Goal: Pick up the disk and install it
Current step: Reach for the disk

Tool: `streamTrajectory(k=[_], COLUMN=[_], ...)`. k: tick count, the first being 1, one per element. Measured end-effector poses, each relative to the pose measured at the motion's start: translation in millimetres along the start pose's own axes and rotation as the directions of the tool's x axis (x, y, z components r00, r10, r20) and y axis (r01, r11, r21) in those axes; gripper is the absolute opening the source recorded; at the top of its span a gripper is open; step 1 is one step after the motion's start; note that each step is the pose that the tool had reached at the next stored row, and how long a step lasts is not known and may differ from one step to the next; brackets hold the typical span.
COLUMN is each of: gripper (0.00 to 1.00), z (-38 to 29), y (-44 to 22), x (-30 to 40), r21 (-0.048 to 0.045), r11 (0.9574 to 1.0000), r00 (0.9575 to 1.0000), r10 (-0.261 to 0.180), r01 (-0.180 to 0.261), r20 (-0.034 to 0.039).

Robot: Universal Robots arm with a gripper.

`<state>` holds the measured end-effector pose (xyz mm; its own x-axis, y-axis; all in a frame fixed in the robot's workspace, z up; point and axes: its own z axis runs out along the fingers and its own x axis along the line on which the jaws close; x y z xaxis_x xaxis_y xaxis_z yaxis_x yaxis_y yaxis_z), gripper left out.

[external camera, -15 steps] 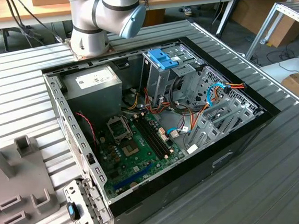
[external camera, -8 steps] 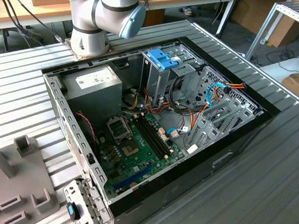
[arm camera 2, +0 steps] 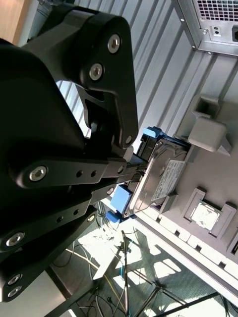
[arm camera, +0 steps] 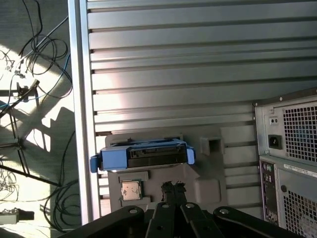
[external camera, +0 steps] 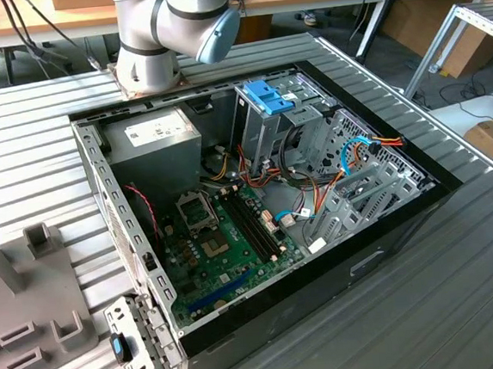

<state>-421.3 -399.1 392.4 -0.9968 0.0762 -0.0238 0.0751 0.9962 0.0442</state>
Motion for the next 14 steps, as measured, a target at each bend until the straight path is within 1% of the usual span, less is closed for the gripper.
streamTrajectory(k=[1, 2, 5, 9, 10, 11, 12, 13, 14], gripper=[0.11, 0.11, 0.11, 0.11, 0.11, 0.11, 0.11, 0.11, 0.11], z=[0.0, 0.5, 1.5, 1.5, 1.5, 1.4, 1.7, 1.7, 1.8], y=[0.0, 0.1, 0.0, 0.0, 0.0, 0.0, 0.0, 0.0, 0.0], x=[0.0, 0.1, 0.1, 0.1, 0.0, -0.2, -0.2, -0.2, -0.3], r21=[0.0, 0.0, 0.0009, 0.0011, 0.0011, 0.0019, 0.0029, 0.0038, 0.0042], r11=[1.0, 1.0, 1.0, 1.0, 1.0, 1.0, 1.0, 1.0, 1.0], r00=[1.0, 1.0, 0.9999, 0.9999, 0.9999, 0.9997, 0.9993, 0.9989, 0.9985], r10=[0.0, 0.0, 0.0, 0.001, 0.001, 0.001, 0.001, 0.002, 0.002], r01=[0.0, 0.0, 0.0, -0.001, -0.001, -0.001, -0.001, -0.002, -0.002], r20=[-0.0004, -0.0026, -0.0127, -0.0135, -0.015, -0.0233, -0.0365, -0.0478, -0.0538])
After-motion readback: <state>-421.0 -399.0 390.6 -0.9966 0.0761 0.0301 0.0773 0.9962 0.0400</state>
